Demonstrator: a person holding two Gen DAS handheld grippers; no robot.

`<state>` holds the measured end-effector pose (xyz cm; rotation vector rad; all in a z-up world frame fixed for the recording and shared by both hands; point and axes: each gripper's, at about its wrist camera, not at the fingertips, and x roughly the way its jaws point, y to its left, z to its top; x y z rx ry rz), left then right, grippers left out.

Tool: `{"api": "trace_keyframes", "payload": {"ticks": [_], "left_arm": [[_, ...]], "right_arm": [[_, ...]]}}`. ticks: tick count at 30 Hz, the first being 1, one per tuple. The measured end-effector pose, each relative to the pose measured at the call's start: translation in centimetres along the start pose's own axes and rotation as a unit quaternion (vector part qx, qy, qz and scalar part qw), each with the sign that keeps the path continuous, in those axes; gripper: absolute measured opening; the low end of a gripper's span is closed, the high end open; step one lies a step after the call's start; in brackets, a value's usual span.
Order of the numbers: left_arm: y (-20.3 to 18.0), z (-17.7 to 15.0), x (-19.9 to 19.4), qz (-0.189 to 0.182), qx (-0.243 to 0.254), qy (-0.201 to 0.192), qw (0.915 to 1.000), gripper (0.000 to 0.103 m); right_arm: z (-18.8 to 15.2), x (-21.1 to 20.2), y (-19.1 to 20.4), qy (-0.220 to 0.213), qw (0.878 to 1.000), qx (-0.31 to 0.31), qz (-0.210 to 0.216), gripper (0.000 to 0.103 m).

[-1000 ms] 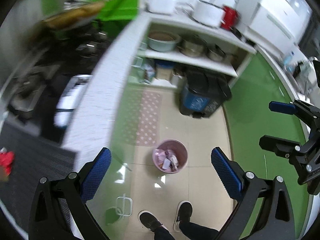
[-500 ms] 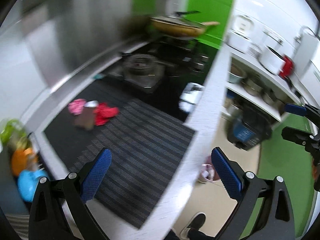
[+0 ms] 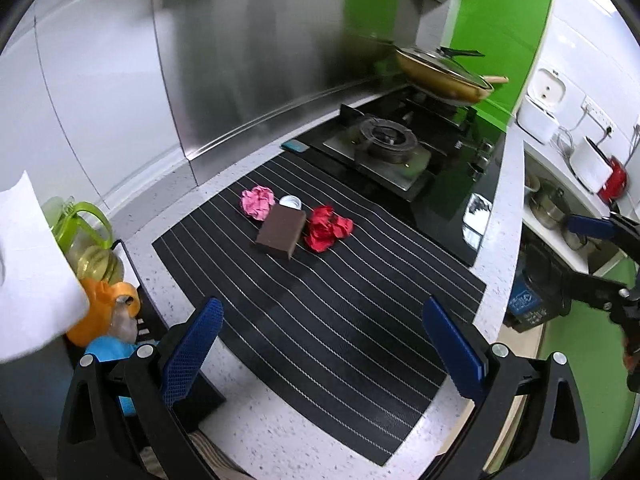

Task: Collect trash
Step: 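Move both empty grippers back to the counter mat, then grasp the red tissue with the right gripper while the left gripper grasps the brown sponge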

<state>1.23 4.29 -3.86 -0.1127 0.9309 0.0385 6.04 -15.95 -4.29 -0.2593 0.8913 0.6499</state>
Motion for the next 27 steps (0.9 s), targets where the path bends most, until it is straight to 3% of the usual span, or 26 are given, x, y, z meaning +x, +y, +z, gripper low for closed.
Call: {"api": "trace_keyframes", "payload": {"ticks": [9, 17, 27], "left_arm": [[3.1, 1.3, 3.2, 0.018, -0.04, 0.004, 0.999, 0.096], [5.2, 1.9, 6.7, 0.043, -0.077, 0.014, 0.996, 0.096], [7.0, 2.5, 10.3, 0.065, -0.093, 0.023, 0.9933, 0.096]], "right_arm": [[4.5, 7.5, 1.1, 0.038, 0.997, -0.068, 0.024, 0.1], [7.7, 15.1, 0.8, 0.074, 0.986, -0.135, 0.057, 0.1], [9.2, 22.7, 1.3, 0.104, 0.975, -0.179, 0.084, 0.1]]}}
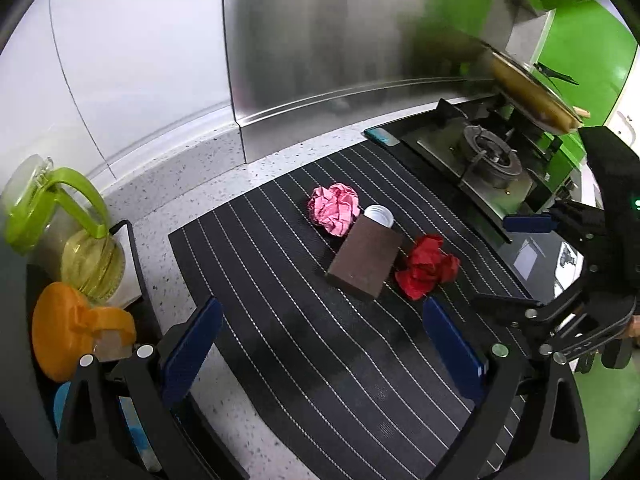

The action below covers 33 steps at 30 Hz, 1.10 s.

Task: Collect trash
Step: 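Grasp the red tissue with the right gripper while the left gripper grasps the brown sponge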

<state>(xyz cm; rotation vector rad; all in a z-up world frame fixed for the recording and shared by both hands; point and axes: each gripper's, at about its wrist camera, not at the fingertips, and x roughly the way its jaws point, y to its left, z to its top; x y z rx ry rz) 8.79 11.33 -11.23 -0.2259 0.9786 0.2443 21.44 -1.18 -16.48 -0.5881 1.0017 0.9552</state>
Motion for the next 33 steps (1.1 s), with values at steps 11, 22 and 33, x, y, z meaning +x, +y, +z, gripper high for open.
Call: {"api": "trace_keyframes", "payload": {"ticks": [11, 22, 33], "left_arm": [[0.7, 0.1, 2.4, 0.0, -0.012, 0.011, 0.9999, 0.096], [0.4, 0.3, 3.7, -0.007, -0.012, 0.018, 0.9997, 0.096], [-1.3, 1.4, 5.5, -0.016, 0.015, 0.029, 0.9993, 0.096]], "right_arm": [[1.4, 4.5, 0.5, 0.017, 0.999, -0.021, 0.029, 0.099], [1.1, 5.8, 0.1, 0.027, 0.998, -0.023, 0.044, 0.039], [0.9, 2.0, -1.8, 0.006, 0.999, 0.018, 0.031, 0.029]]}}
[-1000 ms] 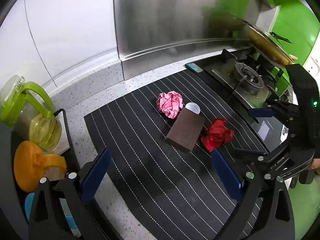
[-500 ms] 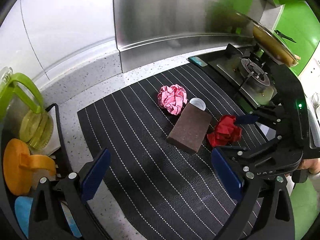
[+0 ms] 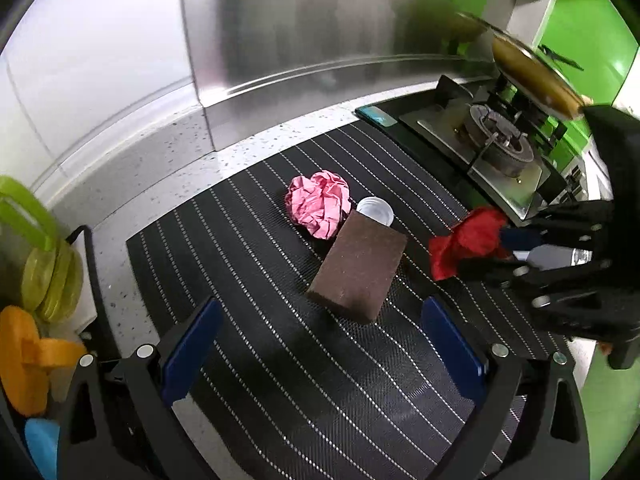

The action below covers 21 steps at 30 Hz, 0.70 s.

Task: Collect trash
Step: 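Grasp the red tissue with the right gripper while the left gripper grasps the brown sponge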

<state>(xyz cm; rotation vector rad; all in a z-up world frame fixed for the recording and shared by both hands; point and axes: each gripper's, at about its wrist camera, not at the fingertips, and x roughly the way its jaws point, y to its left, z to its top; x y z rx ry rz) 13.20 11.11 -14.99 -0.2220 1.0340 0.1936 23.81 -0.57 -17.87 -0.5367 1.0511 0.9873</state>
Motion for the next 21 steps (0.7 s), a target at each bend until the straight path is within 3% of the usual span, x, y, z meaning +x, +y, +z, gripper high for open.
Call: {"api": "trace_keyframes", "payload": {"ticks": [15, 19, 21], "left_arm": [[-1.9, 1.3, 4.0, 0.0, 0.052, 0.012, 0.9986, 0.094], [-2.1, 1.1, 4.5, -0.007, 0.056, 0.024, 0.9981, 0.076], [-2.1, 1.0, 4.8, -0.007, 0.058, 0.029, 0.9979, 0.059]], "right_arm": [[-0.8, -2.4, -1.9, -0.015, 0.999, 0.027, -0.019, 0.029], [-0.7, -2.4, -2.0, -0.019, 0.999, 0.029, -0.019, 0.029], [-0.7, -2.5, -2.0, -0.021, 0.999, 0.03, -0.018, 0.029]]}}
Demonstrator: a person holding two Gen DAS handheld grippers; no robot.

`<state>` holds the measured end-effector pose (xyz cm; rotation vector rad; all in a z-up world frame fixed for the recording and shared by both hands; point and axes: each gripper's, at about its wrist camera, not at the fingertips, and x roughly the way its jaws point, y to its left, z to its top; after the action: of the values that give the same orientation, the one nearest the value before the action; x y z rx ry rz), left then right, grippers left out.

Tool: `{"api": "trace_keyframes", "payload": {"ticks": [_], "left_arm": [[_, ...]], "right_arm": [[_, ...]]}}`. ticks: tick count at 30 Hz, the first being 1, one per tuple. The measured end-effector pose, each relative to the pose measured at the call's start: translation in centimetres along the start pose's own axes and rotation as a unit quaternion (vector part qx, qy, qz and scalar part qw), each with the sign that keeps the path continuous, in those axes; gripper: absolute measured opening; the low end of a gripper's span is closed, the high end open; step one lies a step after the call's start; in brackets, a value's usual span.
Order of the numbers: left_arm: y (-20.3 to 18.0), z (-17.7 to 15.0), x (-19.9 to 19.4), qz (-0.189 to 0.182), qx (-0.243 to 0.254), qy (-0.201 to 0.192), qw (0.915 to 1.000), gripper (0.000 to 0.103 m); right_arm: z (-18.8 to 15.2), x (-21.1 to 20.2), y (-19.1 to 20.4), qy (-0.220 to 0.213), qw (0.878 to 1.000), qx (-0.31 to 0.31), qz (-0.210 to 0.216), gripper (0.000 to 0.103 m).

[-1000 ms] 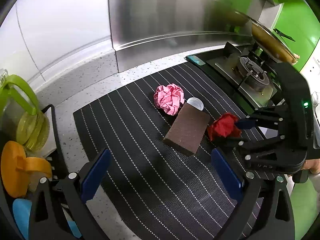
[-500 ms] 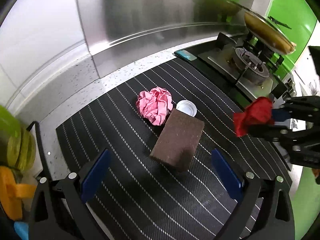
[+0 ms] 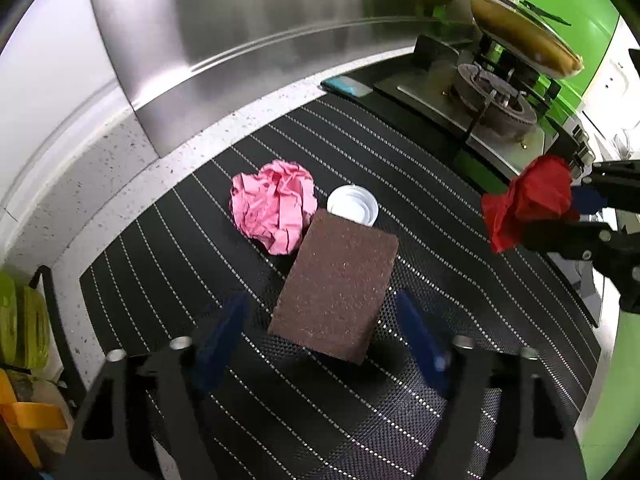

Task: Collect trash
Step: 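Grasp the red tissue with the right gripper while the left gripper grasps the brown sponge, then carry the brown sponge and red tissue over the pink wastebasket with both grippers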

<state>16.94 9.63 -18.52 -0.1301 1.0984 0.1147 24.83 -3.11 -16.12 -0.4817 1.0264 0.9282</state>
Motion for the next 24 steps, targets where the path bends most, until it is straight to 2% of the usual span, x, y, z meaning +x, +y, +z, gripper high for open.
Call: {"api": "trace_keyframes", "payload": {"ticks": [1, 10, 16, 24], "left_arm": [[0.1, -0.1, 0.1, -0.003, -0.001, 0.002, 1.0, 0.055], [-0.6, -1.0, -1.8, -0.003, -0.006, -0.006, 1.0, 0.054], [-2.2, -1.5, -6.8, -0.011, -0.006, -0.025, 0.9996, 0.054], [-6.3, -1.3, -14.7, -0.033, 0.032, -0.057, 0.9973, 0.054]], "right_arm": [[0.0, 0.0, 0.0, -0.001, 1.0, 0.0, 0.0, 0.029], [-1.1, -1.3, 0.2, -0.015, 1.0, 0.012, 0.0, 0.029], [-2.8, -4.6, 0.4, -0.031, 0.999, 0.034, -0.005, 0.029], [-7.2, -12.7, 1.7, -0.066, 0.993, 0.09, -0.045, 0.029]]}}
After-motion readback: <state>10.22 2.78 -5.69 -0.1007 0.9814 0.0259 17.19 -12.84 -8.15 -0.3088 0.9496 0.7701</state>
